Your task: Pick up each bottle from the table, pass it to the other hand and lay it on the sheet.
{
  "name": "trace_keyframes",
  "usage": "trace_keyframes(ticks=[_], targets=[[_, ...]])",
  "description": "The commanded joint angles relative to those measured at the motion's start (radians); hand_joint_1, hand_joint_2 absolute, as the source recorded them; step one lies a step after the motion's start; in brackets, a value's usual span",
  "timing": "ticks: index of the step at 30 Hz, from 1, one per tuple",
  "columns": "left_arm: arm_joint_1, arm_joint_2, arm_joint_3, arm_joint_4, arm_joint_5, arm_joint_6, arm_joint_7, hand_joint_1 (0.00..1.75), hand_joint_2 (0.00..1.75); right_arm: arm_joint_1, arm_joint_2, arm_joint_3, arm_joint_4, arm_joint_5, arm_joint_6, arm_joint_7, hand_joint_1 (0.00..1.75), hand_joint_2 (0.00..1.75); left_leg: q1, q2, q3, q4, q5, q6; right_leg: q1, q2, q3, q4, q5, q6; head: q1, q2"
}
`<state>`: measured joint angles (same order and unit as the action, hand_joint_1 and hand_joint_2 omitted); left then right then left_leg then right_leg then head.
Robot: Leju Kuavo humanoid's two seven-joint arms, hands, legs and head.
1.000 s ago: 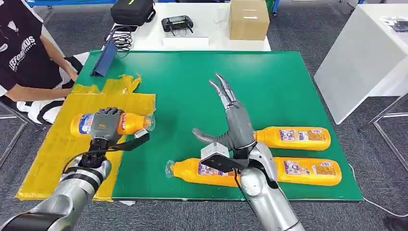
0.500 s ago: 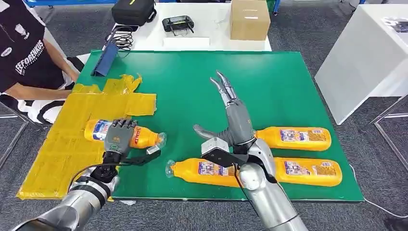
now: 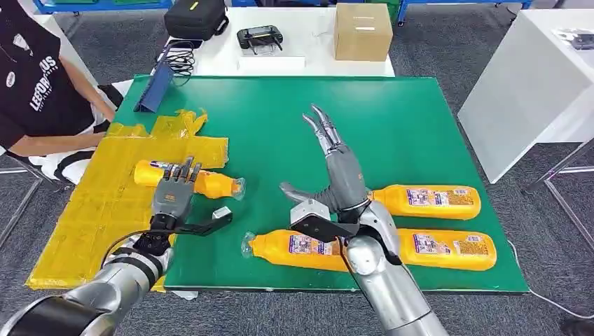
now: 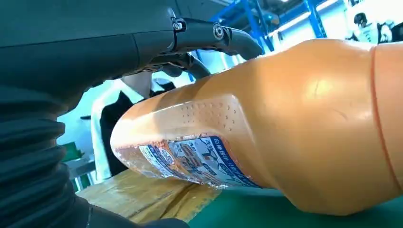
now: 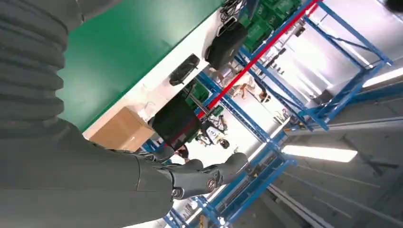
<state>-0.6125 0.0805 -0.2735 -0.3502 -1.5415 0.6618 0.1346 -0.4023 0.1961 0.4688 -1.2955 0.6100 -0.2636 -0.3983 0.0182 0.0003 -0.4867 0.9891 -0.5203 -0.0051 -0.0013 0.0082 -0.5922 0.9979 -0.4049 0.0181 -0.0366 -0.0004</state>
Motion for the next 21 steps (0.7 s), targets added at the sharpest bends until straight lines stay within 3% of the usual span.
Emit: trace_keyframes(ticks=[1, 10, 15, 19, 21], targets=[[-0.007, -0.033, 0.12, 0.101, 0.025, -0.064, -0.036, 0.0, 1.75, -0.046, -0.015, 0.019, 0.067, 0.01, 0.014, 0.001, 0.0, 1.75, 0.0, 0.001, 0.002, -0.002, 0.0, 0.001, 0.0, 0.001, 0.002, -0.001, 0.001, 0.0, 0.0, 0.0], [-0.004, -0.047, 0.187, 0.09, 0.068, -0.039, -0.091, 0.0, 1.75, -0.039, -0.016, 0.016, 0.068, 0.016, 0.014, 0.002, 0.0, 1.75, 0.0, 0.002, 0.005, -0.003, 0.001, 0.001, 0.0, 0.001, 0.004, -0.003, 0.001, 0.0, 0.0, 0.0], [0.02, -0.076, 0.364, -0.025, 0.167, 0.036, -0.254, 0.0, 1.75, -0.017, -0.025, 0.008, 0.056, 0.026, 0.0, 0.0, 0.0, 1.75, 0.0, 0.001, 0.005, -0.003, 0.001, 0.002, 0.0, 0.0, 0.005, -0.004, 0.002, 0.001, 0.0, 0.0], [0.021, -0.079, 0.377, -0.039, 0.172, 0.036, -0.264, 0.0, 1.75, -0.015, -0.026, 0.007, 0.054, 0.026, 0.0, 0.0, 0.0, 1.75, 0.0, -0.001, 0.005, -0.002, 0.001, 0.001, 0.001, -0.001, 0.004, -0.002, 0.0, 0.001, 0.0, 0.0], [0.05, -0.102, 0.47, -0.138, 0.181, 0.036, -0.347, 0.0, 1.75, -0.01, -0.029, 0.005, 0.048, 0.028, -0.004, 0.0, 0.0, 1.75, 0.0, -0.001, 0.004, -0.001, 0.001, 0.001, 0.001, -0.002, 0.003, -0.002, 0.0, 0.001, 0.0, 0.0]])
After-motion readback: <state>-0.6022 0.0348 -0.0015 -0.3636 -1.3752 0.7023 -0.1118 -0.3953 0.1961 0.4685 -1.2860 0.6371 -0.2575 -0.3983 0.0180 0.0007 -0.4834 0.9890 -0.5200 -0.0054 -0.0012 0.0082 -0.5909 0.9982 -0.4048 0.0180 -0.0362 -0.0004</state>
